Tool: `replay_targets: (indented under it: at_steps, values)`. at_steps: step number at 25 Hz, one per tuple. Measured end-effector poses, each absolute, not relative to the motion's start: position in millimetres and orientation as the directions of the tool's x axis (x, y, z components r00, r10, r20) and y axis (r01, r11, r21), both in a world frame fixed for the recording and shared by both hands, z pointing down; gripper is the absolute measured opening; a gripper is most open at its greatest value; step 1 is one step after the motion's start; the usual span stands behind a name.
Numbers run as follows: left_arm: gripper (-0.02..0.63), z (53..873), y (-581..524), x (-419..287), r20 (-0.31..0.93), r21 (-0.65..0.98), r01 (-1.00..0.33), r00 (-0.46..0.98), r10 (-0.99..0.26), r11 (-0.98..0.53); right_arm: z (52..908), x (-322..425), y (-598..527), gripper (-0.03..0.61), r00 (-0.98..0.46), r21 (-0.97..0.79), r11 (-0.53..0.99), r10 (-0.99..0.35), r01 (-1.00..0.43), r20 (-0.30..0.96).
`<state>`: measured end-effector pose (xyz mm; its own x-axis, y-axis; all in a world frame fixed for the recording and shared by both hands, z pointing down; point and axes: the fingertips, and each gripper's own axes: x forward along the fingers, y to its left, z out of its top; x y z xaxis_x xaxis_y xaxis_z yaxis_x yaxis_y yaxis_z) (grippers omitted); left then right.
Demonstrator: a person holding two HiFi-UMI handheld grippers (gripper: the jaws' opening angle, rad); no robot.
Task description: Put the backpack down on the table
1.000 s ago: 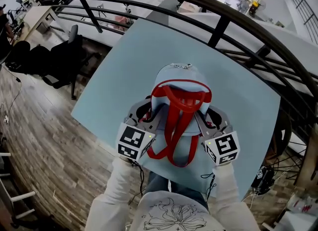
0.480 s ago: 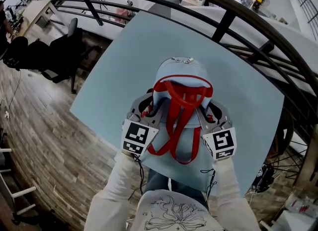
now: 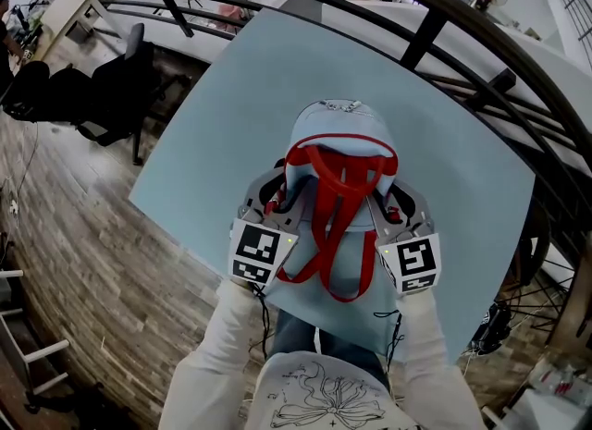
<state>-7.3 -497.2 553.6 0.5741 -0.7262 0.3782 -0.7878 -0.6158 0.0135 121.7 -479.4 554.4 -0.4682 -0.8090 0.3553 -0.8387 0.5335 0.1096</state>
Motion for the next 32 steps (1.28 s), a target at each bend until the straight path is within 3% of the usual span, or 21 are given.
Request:
replay_targets:
  at_steps: [32]
  values:
    - [0.134,567,-427,-13,0.381,0.042,-0.811,0.552,-0.741,-0.583,572,123,-411,0.138,-0.443,0.017,0.481,-0.821,-0.877,0.361]
